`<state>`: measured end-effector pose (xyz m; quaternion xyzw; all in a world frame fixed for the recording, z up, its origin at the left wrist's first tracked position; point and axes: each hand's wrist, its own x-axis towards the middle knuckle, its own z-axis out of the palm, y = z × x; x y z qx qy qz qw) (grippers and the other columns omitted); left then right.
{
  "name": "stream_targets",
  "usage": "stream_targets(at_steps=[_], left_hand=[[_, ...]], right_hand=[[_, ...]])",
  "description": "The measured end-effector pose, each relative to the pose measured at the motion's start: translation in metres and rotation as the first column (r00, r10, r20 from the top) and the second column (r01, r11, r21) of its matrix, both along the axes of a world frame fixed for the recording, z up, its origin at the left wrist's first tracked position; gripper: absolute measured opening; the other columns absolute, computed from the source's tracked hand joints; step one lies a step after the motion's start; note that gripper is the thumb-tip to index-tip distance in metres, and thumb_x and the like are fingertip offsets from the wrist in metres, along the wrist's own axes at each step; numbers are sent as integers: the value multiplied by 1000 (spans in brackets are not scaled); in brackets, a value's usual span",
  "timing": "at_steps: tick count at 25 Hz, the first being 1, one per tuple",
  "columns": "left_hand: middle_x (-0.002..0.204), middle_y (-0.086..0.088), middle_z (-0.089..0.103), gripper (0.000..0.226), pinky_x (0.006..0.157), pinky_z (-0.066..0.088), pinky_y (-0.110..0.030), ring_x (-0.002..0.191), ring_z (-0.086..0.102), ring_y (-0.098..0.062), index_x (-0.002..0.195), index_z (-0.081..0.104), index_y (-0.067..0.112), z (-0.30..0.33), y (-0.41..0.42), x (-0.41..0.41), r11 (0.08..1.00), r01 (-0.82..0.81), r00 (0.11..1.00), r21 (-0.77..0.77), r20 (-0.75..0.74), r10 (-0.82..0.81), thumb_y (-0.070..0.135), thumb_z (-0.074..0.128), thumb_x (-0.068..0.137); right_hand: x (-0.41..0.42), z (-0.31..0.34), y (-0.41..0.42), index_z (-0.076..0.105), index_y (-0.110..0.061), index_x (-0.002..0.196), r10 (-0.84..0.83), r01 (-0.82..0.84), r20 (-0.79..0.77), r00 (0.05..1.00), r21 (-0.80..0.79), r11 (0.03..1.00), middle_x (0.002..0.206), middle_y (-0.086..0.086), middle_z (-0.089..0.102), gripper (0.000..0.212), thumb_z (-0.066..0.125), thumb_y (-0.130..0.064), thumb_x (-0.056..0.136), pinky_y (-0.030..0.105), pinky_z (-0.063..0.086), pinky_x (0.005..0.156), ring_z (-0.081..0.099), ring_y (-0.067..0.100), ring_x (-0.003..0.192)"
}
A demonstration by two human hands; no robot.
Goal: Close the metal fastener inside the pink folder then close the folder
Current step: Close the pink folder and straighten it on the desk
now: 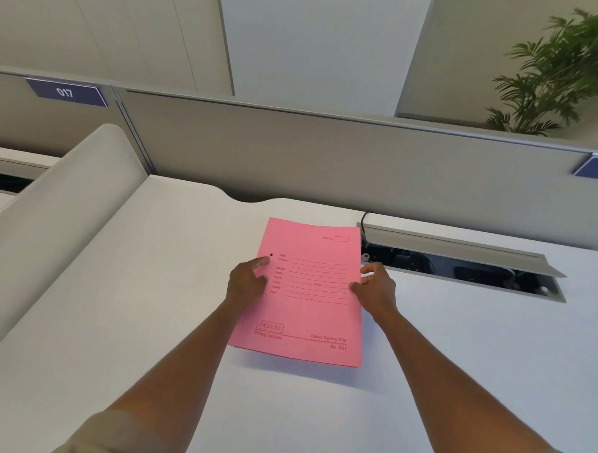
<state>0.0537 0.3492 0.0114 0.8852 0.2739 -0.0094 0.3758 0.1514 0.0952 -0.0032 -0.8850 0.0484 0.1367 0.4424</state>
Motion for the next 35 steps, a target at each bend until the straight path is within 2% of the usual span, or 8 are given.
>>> stream_targets(at_steps=[4, 9, 13, 21, 25, 28, 31, 35], left_hand=[[134, -11, 56, 47, 100, 48, -37, 119, 60, -29, 141, 53, 24, -9, 13, 28, 999, -22, 1000, 35, -6, 22, 13, 55, 96], [130, -9, 46, 48, 97, 49, -40, 114, 59, -28, 146, 47, 23, -26, 14, 41, 995, -62, 998, 80, 8, 61, 12, 48, 99], [132, -10, 45, 49, 101, 47, -43, 123, 49, -28, 146, 45, 23, -33, 19, 48, 989, -52, 999, 136, 24, 49, 12, 47, 99], [137, -8, 45, 49, 101, 44, -42, 126, 42, -29, 144, 48, 24, -43, 20, 50, 983, 6, 1000, 183, -11, -4, 18, 52, 95], [145, -4, 41, 50, 105, 44, -44, 132, 38, -27, 145, 45, 23, -39, 18, 48, 957, 26, 999, 289, 18, -33, 24, 51, 95], [155, -4, 34, 51, 112, 36, -44, 142, 31, -26, 148, 39, 21, -35, 11, 52, 926, 115, 991, 359, 27, -134, 30, 47, 98], [163, -3, 24, 53, 120, 25, -43, 150, 20, -24, 154, 28, 21, -37, 0, 56, 894, 242, 966, 378, -6, -259, 32, 38, 103], [166, -5, 10, 54, 122, 8, -39, 154, 5, -25, 157, 17, 21, -47, -17, 59, 842, 362, 928, 399, -67, -368, 34, 29, 106]], right_hand=[[21, -8, 14, 49, -14, 102, -8, 8, 6, 1000, -10, 1000, 80, -2, 63, 31, 73, -8, 82, 20, 43, 52, 60, 5, 69], [33, -21, 30, 50, -10, 103, -6, 7, 29, 1000, -39, 999, 77, -3, 59, 31, 73, -7, 82, 18, 40, 51, 58, 8, 67], [42, -24, 38, 53, -12, 101, 2, 1, 41, 999, -64, 998, 87, 5, 63, 28, 73, -8, 82, 27, 47, 65, 62, 19, 79], [48, -34, 28, 54, -14, 87, 6, 11, 117, 993, -144, 990, 72, -1, 57, 18, 68, -5, 79, 21, 35, 53, 54, 13, 67], [45, -31, 31, 52, -15, 89, 30, 3, 178, 984, -179, 984, 90, 4, 59, 12, 63, -10, 85, 24, 39, 58, 59, 19, 81], [39, -26, 41, 55, -14, 106, 66, -14, 263, 963, -197, 980, 108, 4, 58, 17, 60, -11, 90, 25, 45, 69, 57, 18, 93], [31, -24, 55, 55, -12, 119, 175, -94, 309, 935, -261, 961, 120, 8, 57, 30, 60, -12, 90, 37, 52, 88, 56, 24, 110], [16, -33, 71, 43, -10, 139, 359, -238, 228, 905, -429, 871, 144, 10, 47, 54, 62, -27, 92, 43, 39, 110, 45, 28, 131]])
